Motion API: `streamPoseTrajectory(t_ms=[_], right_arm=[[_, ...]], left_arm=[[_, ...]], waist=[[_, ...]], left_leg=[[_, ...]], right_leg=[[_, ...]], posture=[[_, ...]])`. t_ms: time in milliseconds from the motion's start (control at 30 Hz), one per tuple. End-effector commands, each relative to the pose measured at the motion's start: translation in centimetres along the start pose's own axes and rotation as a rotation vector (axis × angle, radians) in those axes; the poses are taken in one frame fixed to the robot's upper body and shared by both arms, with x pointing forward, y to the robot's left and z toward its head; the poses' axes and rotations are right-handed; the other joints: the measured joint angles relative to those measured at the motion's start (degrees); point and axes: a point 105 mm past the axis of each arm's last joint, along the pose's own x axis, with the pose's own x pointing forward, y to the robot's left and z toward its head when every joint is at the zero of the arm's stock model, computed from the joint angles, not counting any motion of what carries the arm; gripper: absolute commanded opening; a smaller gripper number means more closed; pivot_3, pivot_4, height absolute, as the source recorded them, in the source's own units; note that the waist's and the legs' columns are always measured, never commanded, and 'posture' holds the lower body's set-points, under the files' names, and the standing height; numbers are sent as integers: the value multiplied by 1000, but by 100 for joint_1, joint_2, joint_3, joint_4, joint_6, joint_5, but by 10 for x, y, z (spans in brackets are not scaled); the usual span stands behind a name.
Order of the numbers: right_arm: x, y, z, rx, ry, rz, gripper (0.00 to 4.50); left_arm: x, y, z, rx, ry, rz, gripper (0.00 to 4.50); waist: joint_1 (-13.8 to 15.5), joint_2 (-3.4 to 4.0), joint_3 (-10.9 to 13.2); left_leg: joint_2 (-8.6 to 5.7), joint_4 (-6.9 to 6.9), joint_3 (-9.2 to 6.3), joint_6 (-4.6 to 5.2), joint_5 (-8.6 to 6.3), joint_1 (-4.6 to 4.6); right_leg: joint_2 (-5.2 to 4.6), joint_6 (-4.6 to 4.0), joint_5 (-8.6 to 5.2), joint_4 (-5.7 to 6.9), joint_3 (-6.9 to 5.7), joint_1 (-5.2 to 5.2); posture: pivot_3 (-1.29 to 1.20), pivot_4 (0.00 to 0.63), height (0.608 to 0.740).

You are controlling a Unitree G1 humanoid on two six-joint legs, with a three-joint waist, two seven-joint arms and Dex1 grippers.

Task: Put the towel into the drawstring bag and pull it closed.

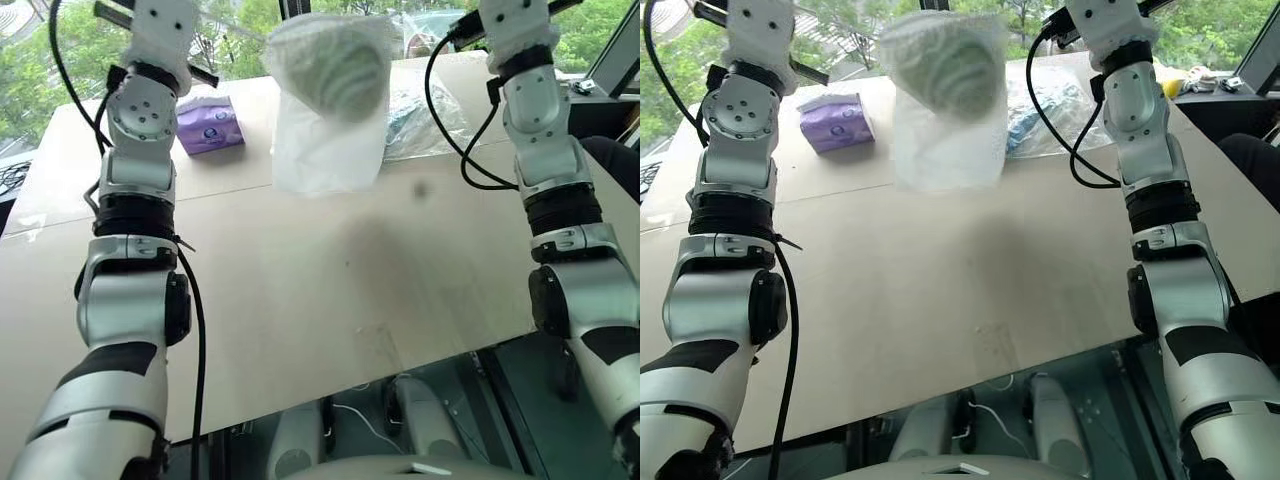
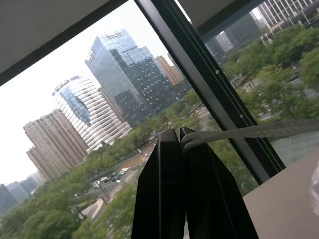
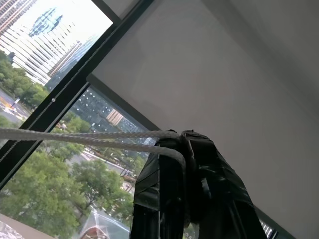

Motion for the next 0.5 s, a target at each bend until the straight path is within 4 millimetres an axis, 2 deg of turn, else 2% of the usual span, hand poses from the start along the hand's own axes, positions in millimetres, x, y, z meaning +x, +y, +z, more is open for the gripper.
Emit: streamPoseTrajectory(t_ms=[33, 67, 100, 133, 167, 200, 233, 300, 367, 400, 433, 467, 500], right_arm=[[7, -2, 4, 1, 5, 29, 0], [-1, 25, -4, -14, 25, 166, 0], [-4, 25, 0, -39, -8, 165, 0], [-1, 12, 9, -31, -45, 92, 0], [5, -12, 19, -11, -79, -37, 0], [8, -30, 25, -12, -93, -119, 0], [9, -28, 22, 4, -75, -104, 0], [2, 17, 3, 15, 5, 117, 0], [-4, 38, 24, 72, -89, 201, 0], [-3, 33, 33, 55, -133, 176, 0], [2, 13, 32, 49, -123, 70, 0], [5, -16, 15, 51, -41, -66, 0], [5, -32, 2, 63, 17, -143, 0]], left_arm=[[2, 19, 20, 23, -68, 64, 56], [-1, 30, 19, 13, -70, 139, 56], [-2, 38, 18, 0, -64, 189, 56], [-2, 44, 18, -9, -62, 220, 56], [-2, 46, 20, -5, -68, 219, 56], [0, 39, 20, -10, -63, 175, 56], [3, 18, 14, -36, -25, 64, 56], [2, -27, 5, -60, 25, -146, 56], [1, -23, 15, -44, -29, -94, 56], [3, -7, 16, -56, -31, -3, 56], [4, 11, 13, -88, -9, 83, 56], [4, 13, 14, -94, -9, 81, 56], [5, 4, 18, -105, -25, 23, 56]], waist=[[17, 0, 0], [17, -1, -1], [6, -4, -3], [-2, -4, -3], [0, -3, -2], [9, -1, 0], [24, -1, 0], [61, -2, -2], [64, -6, -4], [49, -6, -4], [14, -8, -2], [-2, -7, 0], [2, -8, 0]], left_leg=[[0, 0, 1, -5, 3, 1], [0, 0, 1, -5, 3, 3], [0, 2, 2, -4, 2, 4], [0, 6, 5, 3, -2, 8], [1, 6, 7, 4, -2, 7], [0, 6, 7, 5, -2, 5], [1, 7, 6, -2, 2, 0], [-2, 7, 3, -5, 4, 0], [-6, 9, 1, -4, 3, 6], [-5, 13, 1, -3, 2, 6], [-5, 14, 2, 3, -1, 4], [-4, 17, 3, 3, -1, -4], [-3, 16, 3, 0, 1, -6]], right_leg=[[0, -1, 0, 1, -2, -1], [0, 0, 0, 1, -3, 2], [0, 0, 0, 0, -2, 4], [1, 0, 0, 1, 2, 7], [1, 1, 0, 1, 4, 6], [0, 1, 0, 3, 4, 3], [-2, 0, 1, 9, 3, -2], [-3, -1, 0, 16, 1, -4], [-1, 0, -1, 9, -3, 7], [1, 0, -1, 6, -2, 11], [1, 0, 0, 6, 0, 11], [0, 1, 1, 8, 4, 2], [0, 1, 1, 10, 8, -5]], posture=[[0, 150, 740], [0, 150, 740], [0, 150, 740], [0, 150, 740], [0, 150, 740], [0, 150, 740], [0, 150, 740], [0, 150, 740], [0, 150, 740], [0, 150, 740], [0, 150, 740], [0, 150, 740], [0, 150, 740]])
